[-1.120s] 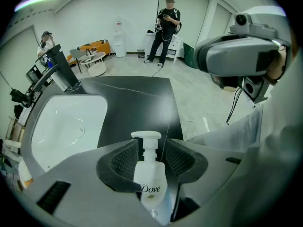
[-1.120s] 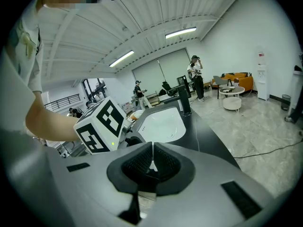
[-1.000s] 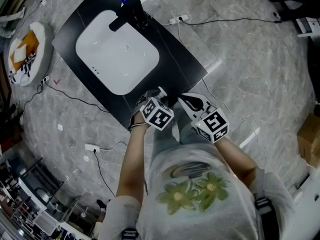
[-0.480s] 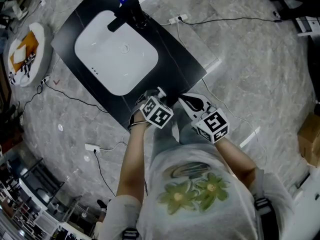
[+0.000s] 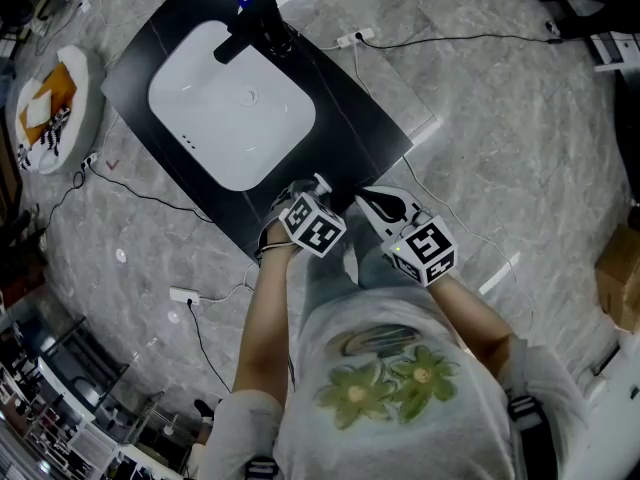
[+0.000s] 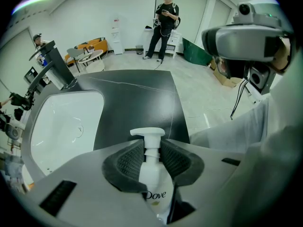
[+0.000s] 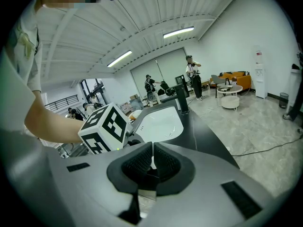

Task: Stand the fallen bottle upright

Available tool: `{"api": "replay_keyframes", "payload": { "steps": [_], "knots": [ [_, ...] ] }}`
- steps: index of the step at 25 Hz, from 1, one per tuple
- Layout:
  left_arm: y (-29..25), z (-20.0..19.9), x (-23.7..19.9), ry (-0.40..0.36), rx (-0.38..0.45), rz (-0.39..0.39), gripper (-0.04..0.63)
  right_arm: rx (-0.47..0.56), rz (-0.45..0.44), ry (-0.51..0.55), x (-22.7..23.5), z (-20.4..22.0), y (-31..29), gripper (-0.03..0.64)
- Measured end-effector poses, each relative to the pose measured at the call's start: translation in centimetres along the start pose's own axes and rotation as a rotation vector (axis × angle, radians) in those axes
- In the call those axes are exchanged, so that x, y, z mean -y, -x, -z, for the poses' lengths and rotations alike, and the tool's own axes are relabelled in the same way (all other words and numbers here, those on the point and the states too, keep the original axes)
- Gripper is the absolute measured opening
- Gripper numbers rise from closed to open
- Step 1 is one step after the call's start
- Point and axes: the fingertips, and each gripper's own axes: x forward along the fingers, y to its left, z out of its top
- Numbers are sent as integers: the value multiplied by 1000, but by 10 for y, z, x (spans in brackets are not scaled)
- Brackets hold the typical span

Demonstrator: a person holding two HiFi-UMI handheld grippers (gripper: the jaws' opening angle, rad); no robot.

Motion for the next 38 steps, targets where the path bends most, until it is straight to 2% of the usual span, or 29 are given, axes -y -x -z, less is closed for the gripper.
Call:
{"api": "replay_keyframes", "payload": {
  "steps": [11, 23, 38],
  "knots": [
    [3, 1, -2, -11, 8, -22, 118, 2, 0, 4, -2, -1, -1, 43],
    [22, -2, 3, 3, 55, 9, 118, 16, -10, 23, -13, -11, 1, 43],
    [50, -7, 3, 22, 135, -2, 118, 39, 1, 44, -24, -22, 7, 43]
  ]
}}
